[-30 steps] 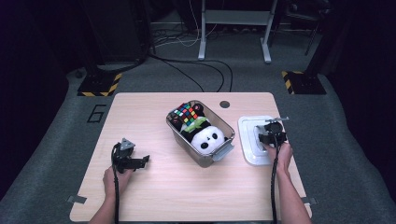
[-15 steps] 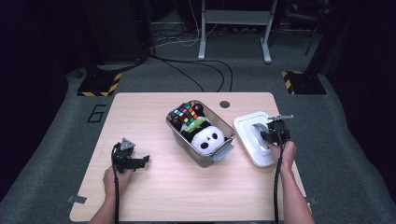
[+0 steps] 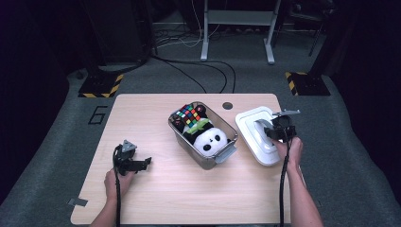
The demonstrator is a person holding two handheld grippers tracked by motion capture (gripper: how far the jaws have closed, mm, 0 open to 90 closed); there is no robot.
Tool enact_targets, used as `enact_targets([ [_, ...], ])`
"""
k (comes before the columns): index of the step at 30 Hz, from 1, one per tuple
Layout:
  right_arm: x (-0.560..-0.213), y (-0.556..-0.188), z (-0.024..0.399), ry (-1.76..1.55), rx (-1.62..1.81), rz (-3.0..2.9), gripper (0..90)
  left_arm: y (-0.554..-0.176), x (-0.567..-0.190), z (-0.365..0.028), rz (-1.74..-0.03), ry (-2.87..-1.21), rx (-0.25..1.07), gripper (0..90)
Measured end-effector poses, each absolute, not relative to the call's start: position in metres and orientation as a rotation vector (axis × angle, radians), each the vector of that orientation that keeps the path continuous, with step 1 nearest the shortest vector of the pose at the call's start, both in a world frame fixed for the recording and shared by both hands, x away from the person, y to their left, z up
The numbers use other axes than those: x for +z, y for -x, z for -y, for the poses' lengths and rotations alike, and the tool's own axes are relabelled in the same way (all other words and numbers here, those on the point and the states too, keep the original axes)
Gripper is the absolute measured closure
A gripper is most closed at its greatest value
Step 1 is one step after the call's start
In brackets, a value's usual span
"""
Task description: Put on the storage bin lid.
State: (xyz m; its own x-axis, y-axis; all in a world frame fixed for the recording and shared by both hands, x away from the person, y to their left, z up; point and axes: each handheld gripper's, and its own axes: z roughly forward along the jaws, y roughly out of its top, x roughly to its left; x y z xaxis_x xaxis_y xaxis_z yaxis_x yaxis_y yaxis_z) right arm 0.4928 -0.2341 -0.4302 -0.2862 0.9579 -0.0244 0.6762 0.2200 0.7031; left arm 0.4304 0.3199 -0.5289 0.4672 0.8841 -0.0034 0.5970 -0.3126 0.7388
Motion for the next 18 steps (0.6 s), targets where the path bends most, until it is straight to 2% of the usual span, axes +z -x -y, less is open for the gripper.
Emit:
enact_targets([
  [18,-0.384,-0.488,0.234,-1.445,0.846,-2.036,67.0,-0.431,-0.529,-0.320,-1.222,-2.030,0.540,13.4],
])
